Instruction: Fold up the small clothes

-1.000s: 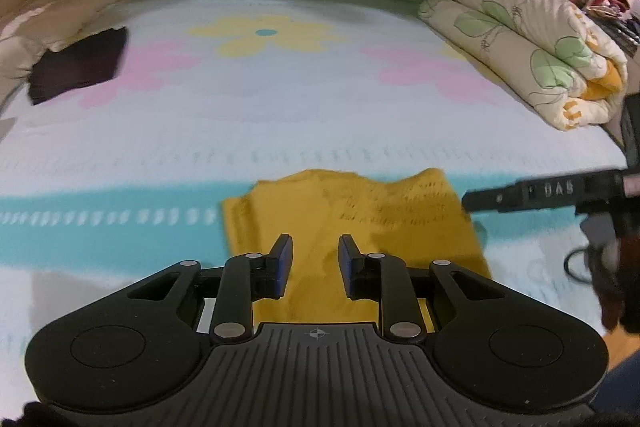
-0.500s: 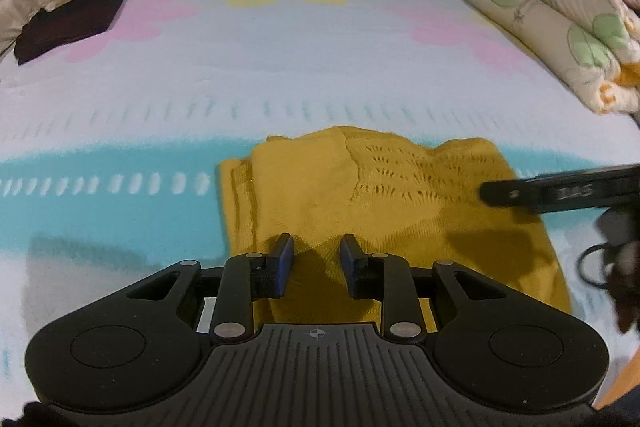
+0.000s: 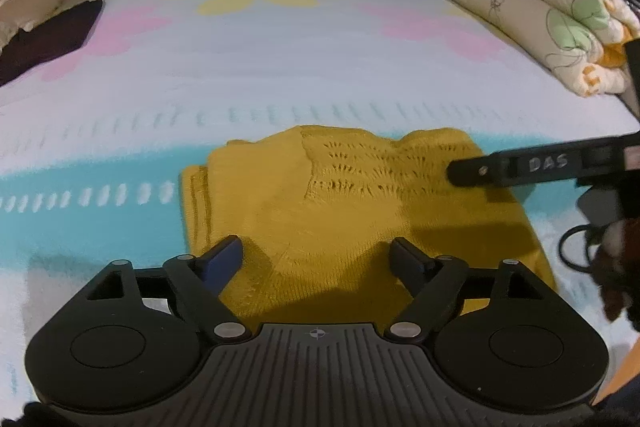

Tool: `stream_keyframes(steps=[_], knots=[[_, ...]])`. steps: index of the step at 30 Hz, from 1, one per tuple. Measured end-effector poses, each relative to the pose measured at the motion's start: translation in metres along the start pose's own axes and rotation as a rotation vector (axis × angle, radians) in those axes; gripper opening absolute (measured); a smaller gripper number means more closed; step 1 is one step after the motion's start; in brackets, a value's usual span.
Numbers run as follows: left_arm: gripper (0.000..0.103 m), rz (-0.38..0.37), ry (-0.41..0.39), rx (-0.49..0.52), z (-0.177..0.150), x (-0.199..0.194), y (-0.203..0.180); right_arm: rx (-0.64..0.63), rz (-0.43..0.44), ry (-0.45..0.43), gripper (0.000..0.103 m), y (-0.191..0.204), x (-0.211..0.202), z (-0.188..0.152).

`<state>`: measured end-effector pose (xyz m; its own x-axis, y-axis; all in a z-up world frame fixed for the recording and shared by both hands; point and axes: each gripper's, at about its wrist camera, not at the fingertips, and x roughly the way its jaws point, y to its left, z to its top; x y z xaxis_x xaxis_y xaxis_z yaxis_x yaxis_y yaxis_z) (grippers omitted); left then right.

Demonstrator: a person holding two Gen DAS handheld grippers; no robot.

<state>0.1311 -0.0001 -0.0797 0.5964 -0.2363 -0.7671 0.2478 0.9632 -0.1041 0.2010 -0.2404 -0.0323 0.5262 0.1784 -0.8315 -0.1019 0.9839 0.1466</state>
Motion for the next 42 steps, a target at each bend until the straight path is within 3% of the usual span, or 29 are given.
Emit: stream_keyframes(steps=[6, 20, 30, 37, 42], knots=[[0.082, 0.021, 0.008, -0.014, 0.001, 0.001, -0.003, 0.002, -0.005, -0.048, 0.103, 0.001, -0.021, 0.002], [0.102, 0.139, 0.038, -0.065, 0.008, 0.016, -0.027, 0.044, -0.042, -0.086, 0.103, -0.016, -0.043, -0.004], [0.102, 0.204, 0.011, -0.112, 0.007, 0.019, -0.037, 0.087, 0.013, -0.136, 0.103, -0.018, -0.059, -0.002], [0.101, 0.208, 0.009, -0.106, 0.010, 0.018, -0.039, 0.007, 0.034, -0.196, 0.103, -0.007, -0.073, 0.002], [0.085, 0.200, 0.001, -0.084, 0.017, 0.008, -0.037, -0.045, 0.045, -0.271, 0.103, 0.004, -0.088, 0.005]])
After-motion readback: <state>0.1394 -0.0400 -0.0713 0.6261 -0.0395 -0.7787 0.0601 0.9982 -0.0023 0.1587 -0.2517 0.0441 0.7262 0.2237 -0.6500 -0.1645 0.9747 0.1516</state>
